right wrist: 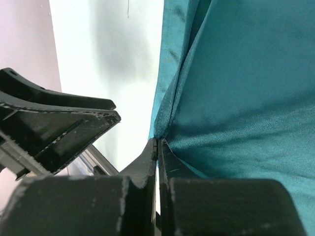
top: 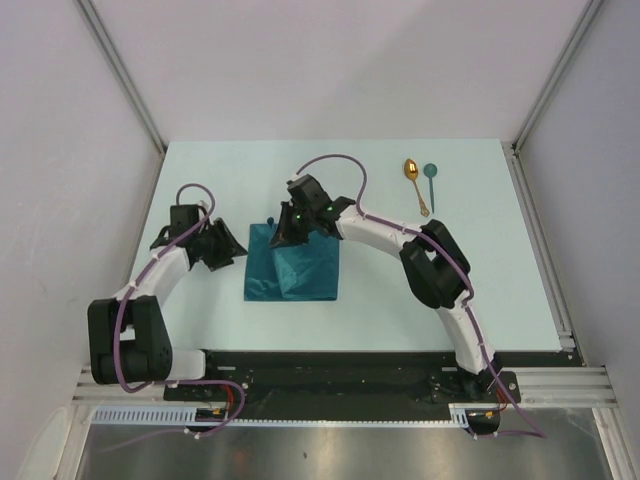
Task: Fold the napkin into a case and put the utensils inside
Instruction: Fold the rectangle-folded napkin at the center of the board.
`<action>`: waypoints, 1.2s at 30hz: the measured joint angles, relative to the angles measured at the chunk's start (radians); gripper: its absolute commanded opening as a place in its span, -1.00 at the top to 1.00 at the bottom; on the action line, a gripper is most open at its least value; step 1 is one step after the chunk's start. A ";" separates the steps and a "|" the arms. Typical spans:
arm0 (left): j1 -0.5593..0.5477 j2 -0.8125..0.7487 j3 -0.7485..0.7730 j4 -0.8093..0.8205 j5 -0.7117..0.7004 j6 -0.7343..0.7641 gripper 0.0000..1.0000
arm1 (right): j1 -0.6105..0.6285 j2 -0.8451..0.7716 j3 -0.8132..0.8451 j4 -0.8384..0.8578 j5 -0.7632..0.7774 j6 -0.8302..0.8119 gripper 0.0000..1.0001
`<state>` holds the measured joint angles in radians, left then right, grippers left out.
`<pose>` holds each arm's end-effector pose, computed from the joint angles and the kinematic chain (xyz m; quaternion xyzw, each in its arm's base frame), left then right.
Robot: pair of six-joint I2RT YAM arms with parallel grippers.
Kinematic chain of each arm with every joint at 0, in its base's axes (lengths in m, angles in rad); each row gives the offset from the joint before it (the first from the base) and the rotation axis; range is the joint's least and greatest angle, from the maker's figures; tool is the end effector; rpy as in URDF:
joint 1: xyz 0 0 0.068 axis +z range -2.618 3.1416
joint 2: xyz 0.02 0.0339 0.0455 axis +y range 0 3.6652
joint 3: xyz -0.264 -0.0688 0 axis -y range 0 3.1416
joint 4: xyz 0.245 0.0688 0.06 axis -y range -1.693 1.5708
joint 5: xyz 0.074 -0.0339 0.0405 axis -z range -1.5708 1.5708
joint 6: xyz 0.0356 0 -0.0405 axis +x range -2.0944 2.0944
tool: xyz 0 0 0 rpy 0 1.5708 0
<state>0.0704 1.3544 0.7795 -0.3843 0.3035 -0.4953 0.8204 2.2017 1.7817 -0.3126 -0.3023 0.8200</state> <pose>0.2636 0.0079 0.2001 -0.2194 0.9179 -0.2037 0.2605 0.3361 0.3760 0.2093 -0.0615 0.9030 0.3880 0.1738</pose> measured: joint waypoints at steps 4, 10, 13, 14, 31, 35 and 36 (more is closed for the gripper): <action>0.005 -0.008 0.000 -0.002 -0.013 0.000 -0.06 | 0.005 0.038 0.041 0.002 -0.007 0.001 1.00; 0.021 -0.025 -0.002 -0.008 -0.031 -0.001 -0.05 | 0.011 0.081 0.095 -0.003 -0.018 0.001 1.00; 0.029 -0.028 -0.002 -0.010 -0.035 -0.001 -0.05 | 0.011 0.098 0.120 -0.003 -0.023 0.001 1.00; 0.031 -0.028 -0.003 -0.010 -0.035 -0.001 -0.06 | 0.011 0.102 0.127 -0.003 -0.026 0.000 1.00; 0.051 -0.029 -0.013 -0.014 -0.034 -0.001 -0.06 | 0.030 0.194 0.227 -0.012 -0.052 -0.001 1.00; 0.056 -0.029 -0.013 -0.014 -0.029 -0.001 -0.06 | 0.036 0.204 0.253 -0.019 -0.055 -0.002 1.00; 0.056 -0.029 -0.013 -0.014 -0.028 -0.001 -0.06 | 0.038 0.208 0.261 -0.018 -0.056 -0.002 1.00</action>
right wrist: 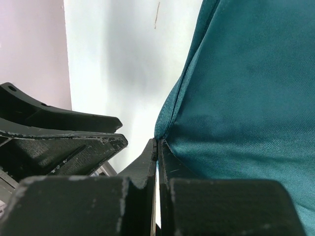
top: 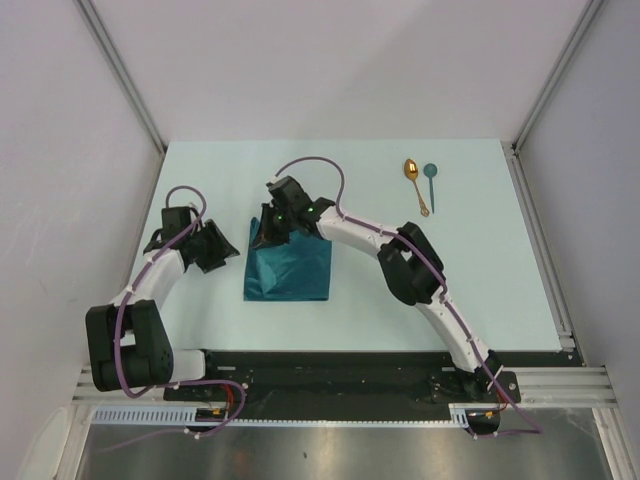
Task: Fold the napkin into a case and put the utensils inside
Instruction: Fold the rectangle-folded napkin at the center of the board.
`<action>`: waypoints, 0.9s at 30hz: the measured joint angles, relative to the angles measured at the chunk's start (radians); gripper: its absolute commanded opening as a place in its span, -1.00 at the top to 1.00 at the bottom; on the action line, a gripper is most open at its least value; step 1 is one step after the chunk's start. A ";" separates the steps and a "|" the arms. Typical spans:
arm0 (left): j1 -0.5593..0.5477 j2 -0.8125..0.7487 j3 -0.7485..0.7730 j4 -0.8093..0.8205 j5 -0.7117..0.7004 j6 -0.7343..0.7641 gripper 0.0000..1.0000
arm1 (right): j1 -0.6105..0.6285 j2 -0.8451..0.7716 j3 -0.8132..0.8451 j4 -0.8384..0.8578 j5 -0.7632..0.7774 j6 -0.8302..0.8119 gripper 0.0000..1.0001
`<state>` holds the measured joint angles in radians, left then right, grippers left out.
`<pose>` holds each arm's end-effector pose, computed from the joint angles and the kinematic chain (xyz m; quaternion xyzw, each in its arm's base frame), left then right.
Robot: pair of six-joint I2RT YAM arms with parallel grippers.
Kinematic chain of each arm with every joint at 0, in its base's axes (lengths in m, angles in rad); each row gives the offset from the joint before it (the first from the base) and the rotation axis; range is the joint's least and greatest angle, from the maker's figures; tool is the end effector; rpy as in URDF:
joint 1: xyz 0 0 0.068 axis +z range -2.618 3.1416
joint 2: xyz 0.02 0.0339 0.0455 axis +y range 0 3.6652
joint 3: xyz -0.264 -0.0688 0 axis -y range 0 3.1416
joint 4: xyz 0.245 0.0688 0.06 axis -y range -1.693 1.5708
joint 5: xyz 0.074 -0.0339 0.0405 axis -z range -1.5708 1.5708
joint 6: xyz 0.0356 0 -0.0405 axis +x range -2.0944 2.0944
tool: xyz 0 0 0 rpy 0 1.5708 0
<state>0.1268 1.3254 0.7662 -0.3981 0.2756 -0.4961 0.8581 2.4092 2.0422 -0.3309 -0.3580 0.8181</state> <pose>0.2569 0.0230 0.2020 -0.2499 0.9116 -0.1836 0.2700 0.3494 0.4234 0.1891 -0.0931 0.8901 0.4171 0.1583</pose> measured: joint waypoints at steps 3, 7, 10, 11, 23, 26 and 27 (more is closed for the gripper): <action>0.002 0.000 0.000 0.000 0.003 0.000 -0.06 | 0.003 0.007 0.007 -0.002 0.000 -0.001 1.00; 0.007 0.000 -0.001 0.000 0.016 0.000 -0.06 | 0.008 0.019 0.007 -0.002 0.000 -0.002 1.00; 0.008 0.000 -0.002 0.000 0.021 0.000 -0.06 | 0.009 0.025 0.007 -0.005 0.000 -0.003 1.00; 0.008 0.000 -0.002 0.001 0.021 0.000 -0.05 | 0.010 0.026 0.007 -0.004 0.000 -0.003 1.00; 0.010 -0.033 -0.022 0.020 0.048 0.002 -0.23 | 0.001 0.006 -0.032 -0.034 -0.032 -0.087 -0.37; 0.010 -0.039 -0.022 0.029 0.065 0.003 -0.15 | -0.007 -0.105 -0.193 -0.047 -0.032 -0.141 -0.34; 0.010 -0.039 -0.022 0.033 0.076 0.003 -0.09 | -0.011 -0.152 -0.258 -0.052 -0.033 -0.158 -0.32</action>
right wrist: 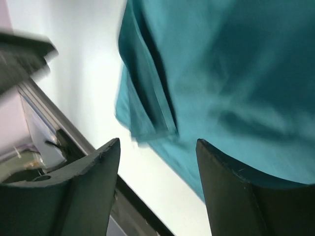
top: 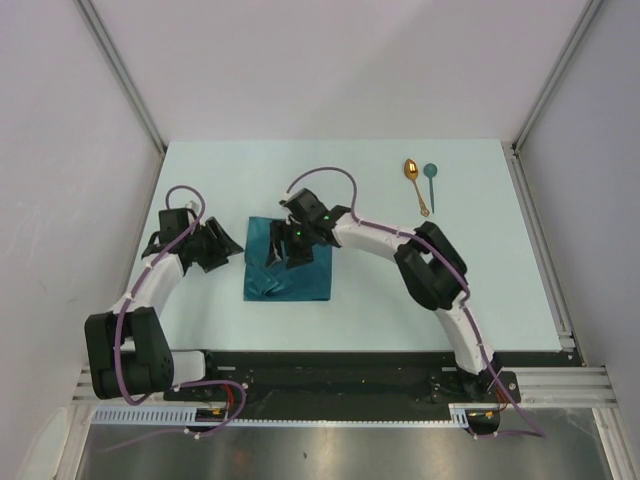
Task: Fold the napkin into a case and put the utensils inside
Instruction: Fold the rectangle-folded napkin at the center of the board, then smooth out the square-folded napkin at the center of the board.
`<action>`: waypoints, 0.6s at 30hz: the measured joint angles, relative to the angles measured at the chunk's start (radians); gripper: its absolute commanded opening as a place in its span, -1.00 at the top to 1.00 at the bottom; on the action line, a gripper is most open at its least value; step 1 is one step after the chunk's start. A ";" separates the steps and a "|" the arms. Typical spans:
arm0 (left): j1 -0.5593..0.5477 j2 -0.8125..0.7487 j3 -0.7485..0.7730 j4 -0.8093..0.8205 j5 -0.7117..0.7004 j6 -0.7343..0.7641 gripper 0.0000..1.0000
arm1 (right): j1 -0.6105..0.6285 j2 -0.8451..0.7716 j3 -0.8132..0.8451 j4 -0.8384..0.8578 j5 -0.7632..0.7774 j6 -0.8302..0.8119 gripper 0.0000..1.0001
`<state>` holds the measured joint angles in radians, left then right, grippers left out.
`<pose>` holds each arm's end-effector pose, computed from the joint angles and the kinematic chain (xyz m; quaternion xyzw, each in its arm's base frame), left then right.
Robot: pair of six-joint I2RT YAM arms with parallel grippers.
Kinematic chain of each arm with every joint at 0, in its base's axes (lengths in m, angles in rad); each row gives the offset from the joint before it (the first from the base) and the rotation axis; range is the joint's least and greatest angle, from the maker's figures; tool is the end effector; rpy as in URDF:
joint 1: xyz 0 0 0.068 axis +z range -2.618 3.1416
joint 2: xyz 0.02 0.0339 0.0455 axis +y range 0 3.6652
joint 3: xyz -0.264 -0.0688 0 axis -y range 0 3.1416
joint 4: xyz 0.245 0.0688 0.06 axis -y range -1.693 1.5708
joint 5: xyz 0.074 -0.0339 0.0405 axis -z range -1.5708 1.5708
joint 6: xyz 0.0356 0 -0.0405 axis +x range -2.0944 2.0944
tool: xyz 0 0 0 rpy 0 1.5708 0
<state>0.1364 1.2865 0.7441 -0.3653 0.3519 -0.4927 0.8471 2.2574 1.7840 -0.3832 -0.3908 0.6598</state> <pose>0.2522 0.0222 0.2072 -0.2338 0.9029 -0.2197 0.2861 0.3228 0.3858 0.1786 -0.1535 0.9087 0.3673 0.1256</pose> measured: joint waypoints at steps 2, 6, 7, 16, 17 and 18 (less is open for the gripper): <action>-0.003 0.001 0.000 0.010 0.030 0.001 -0.06 | -0.007 -0.092 -0.125 0.005 -0.003 -0.027 -0.18; -0.057 0.016 0.001 0.034 0.069 0.005 -0.05 | -0.018 -0.210 -0.316 0.045 0.000 -0.056 0.23; -0.079 0.023 0.001 0.039 0.076 0.005 -0.05 | -0.019 -0.221 -0.345 0.055 0.000 -0.061 0.29; -0.291 0.210 0.101 0.063 0.097 -0.004 0.01 | -0.039 -0.307 -0.592 0.165 0.001 -0.069 0.49; -0.299 0.240 0.124 0.062 0.096 -0.004 0.03 | -0.044 -0.320 -0.611 0.172 0.000 -0.069 0.50; -0.315 0.259 0.138 0.062 0.094 -0.003 0.03 | -0.052 -0.334 -0.638 0.188 0.000 -0.067 0.53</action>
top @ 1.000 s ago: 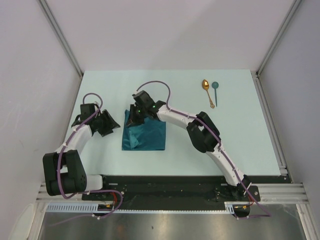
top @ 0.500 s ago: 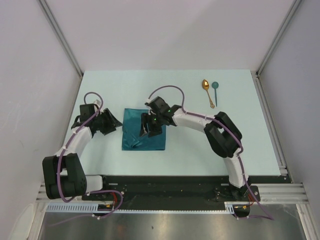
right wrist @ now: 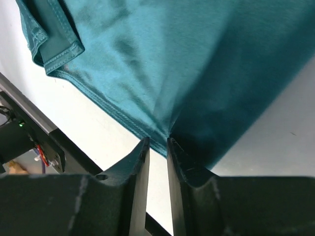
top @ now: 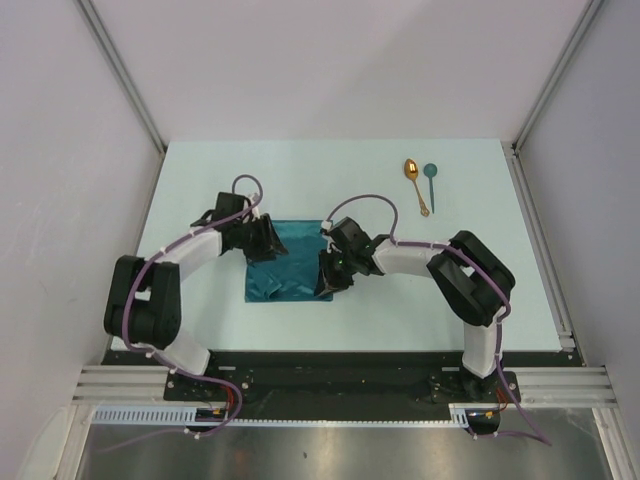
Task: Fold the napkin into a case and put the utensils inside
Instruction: Smooth out the square-folded napkin at the center of the board.
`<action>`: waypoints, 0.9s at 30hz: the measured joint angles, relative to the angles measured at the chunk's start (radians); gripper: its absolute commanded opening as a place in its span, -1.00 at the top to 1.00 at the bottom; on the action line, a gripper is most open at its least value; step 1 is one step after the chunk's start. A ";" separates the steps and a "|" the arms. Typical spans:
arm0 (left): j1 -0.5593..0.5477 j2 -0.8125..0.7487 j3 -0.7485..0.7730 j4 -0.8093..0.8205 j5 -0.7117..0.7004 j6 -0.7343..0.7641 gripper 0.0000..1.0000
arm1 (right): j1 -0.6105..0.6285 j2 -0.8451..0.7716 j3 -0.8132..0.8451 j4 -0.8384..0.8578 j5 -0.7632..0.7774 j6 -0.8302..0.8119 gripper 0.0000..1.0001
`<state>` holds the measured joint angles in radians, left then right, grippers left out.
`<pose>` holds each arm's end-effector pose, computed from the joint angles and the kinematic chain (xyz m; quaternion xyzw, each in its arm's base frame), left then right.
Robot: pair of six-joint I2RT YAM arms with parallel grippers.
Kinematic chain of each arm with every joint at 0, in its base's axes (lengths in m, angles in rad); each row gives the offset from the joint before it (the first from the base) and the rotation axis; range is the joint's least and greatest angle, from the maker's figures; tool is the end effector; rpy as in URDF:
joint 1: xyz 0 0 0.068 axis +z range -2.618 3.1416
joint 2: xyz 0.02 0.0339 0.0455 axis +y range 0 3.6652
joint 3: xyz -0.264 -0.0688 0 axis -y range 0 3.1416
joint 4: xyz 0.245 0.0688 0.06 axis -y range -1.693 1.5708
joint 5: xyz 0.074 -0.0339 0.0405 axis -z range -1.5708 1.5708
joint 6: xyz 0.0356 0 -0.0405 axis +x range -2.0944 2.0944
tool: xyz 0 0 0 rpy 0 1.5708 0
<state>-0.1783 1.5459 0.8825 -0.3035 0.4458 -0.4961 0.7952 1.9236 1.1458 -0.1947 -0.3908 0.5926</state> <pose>0.2961 -0.0690 0.1865 -0.0824 0.9298 -0.2951 0.2039 0.2620 0.2866 0.1437 -0.1517 0.9268 0.3275 0.1036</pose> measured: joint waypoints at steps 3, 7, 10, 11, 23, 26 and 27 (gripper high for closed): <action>-0.035 0.063 0.052 -0.032 -0.027 0.009 0.11 | -0.019 -0.014 -0.041 0.042 -0.016 0.014 0.56; -0.066 0.131 0.077 -0.072 -0.035 0.026 0.17 | -0.029 -0.016 -0.066 0.088 -0.033 0.032 0.59; -0.074 0.151 0.075 -0.112 -0.040 0.039 0.16 | -0.032 -0.016 -0.072 0.108 -0.037 0.039 0.60; -0.075 0.151 0.072 -0.123 -0.046 0.045 0.17 | -0.034 -0.016 -0.074 0.114 -0.037 0.040 0.60; 0.047 -0.208 -0.049 -0.363 -0.329 0.095 -0.03 | -0.047 -0.018 -0.108 0.172 -0.068 0.056 0.61; 0.088 -0.415 -0.048 -0.384 -0.373 0.064 -0.04 | -0.047 -0.020 -0.114 0.178 -0.069 0.061 0.61; 0.087 -0.460 -0.042 -0.380 -0.372 0.050 -0.04 | -0.047 -0.020 -0.114 0.179 -0.069 0.061 0.60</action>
<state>-0.0914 1.0859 0.8410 -0.6838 0.0738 -0.4458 0.7483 1.9034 1.0317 -0.0162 -0.4603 0.6537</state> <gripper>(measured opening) 0.517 0.196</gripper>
